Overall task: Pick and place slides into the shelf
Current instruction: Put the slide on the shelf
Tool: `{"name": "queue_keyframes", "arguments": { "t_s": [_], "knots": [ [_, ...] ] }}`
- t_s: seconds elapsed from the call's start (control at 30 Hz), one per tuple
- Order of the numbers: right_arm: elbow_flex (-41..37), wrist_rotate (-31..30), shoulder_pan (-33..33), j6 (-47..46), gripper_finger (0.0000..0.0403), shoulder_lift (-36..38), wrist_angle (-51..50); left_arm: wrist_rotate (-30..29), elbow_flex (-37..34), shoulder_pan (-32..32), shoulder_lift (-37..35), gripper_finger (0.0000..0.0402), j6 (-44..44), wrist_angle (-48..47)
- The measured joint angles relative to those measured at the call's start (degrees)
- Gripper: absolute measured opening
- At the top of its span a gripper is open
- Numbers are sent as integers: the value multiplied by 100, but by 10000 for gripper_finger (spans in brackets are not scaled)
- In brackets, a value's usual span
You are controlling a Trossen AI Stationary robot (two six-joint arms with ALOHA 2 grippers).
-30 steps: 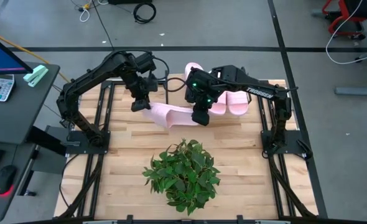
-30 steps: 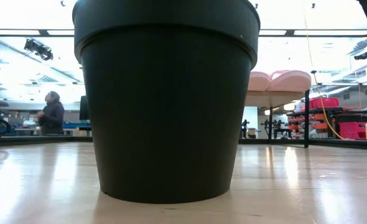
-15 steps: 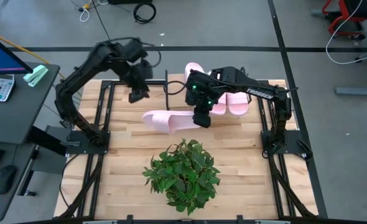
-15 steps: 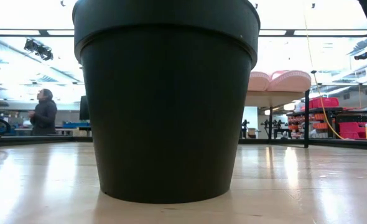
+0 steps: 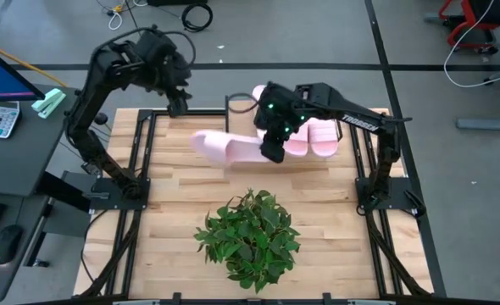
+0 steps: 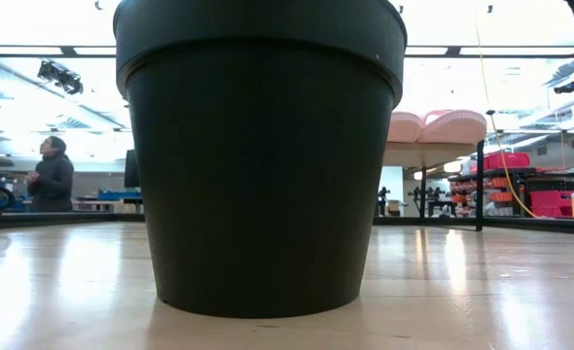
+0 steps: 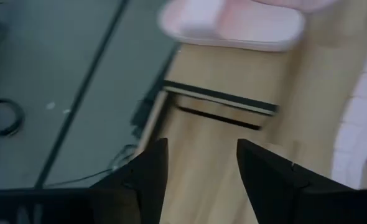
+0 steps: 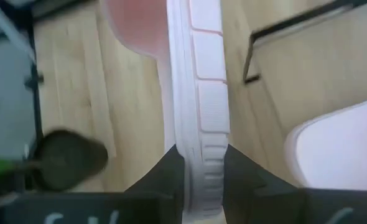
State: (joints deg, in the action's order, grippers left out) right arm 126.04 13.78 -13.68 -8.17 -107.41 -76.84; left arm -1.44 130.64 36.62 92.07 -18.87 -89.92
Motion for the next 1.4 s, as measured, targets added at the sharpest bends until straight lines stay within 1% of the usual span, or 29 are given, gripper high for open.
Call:
{"name": "queue_keyframes", "arguments": {
  "t_s": [0.1, 0.17, 0.33, 0.57, 0.7, 0.9, 1.07, 1.33, 1.4],
  "knots": [
    [0, -17, -134, -343, 73, 175, 320, -327, 155, 91, 0, 187, 63, 10],
    [2, -59, -236, -640, 73, 299, 586, -433, 196, 149, 0, 182, 155, 42],
    [4, -631, -474, -1142, 71, 610, 957, -458, 196, 308, 4, 173, 356, 53],
    [4, -1214, -925, -1416, 70, 973, 872, -464, 196, 412, 4, 173, 614, 53],
    [4, -1537, -1069, -1435, 70, 1132, 514, -547, 194, 411, 4, 168, 815, 53],
    [4, -2066, -1107, -1510, 70, 1265, 109, -590, 192, 408, 4, 158, 1133, 53],
    [4, -2482, -1107, -1681, 70, 1384, -174, -765, 191, 408, 4, 150, 1264, 54],
    [-2, -3138, -842, -2370, 69, 1510, -218, -799, 189, 402, 4, 135, 1275, 227],
    [-136, -3239, -736, -2586, 69, 1507, -176, -799, 189, 404, 7, 132, 1277, 295]
  ]
}}
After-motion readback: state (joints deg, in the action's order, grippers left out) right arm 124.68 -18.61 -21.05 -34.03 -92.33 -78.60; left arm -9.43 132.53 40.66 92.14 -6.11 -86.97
